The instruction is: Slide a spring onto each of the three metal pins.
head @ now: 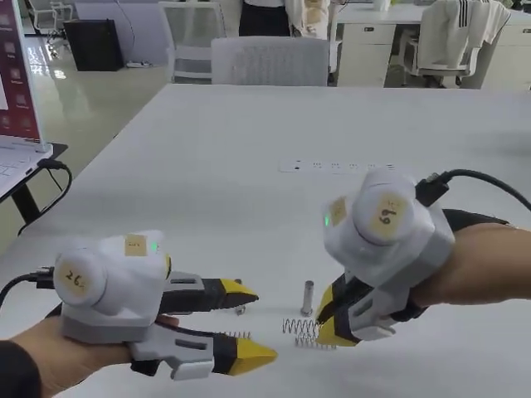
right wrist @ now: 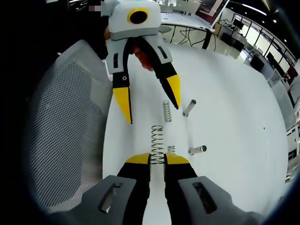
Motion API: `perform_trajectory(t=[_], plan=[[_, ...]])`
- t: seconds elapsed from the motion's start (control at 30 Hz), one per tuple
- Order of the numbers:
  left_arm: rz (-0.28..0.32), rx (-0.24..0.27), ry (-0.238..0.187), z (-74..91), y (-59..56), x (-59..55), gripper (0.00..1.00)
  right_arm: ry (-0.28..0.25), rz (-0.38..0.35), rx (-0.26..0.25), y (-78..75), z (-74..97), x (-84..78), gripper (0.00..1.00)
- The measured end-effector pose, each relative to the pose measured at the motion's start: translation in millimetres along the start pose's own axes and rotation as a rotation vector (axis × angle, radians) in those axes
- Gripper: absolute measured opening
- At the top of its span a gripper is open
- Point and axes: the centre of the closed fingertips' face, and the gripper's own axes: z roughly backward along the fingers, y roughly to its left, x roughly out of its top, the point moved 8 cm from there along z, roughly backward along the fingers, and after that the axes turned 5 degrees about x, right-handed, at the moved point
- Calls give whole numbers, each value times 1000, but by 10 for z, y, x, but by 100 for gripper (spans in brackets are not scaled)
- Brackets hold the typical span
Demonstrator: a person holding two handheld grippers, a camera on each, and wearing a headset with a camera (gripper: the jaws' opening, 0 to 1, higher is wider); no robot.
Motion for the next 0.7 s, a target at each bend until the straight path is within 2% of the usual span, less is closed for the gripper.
perform_trajectory(t=[0.37, 0.7], plan=[[-14, -35, -8, -62, -65, 5, 28, 2, 30, 8, 43, -29, 83, 8], [-23, -55, -9, -77, -108, 14, 17, 0, 59, 14, 83, -30, 137, 8]])
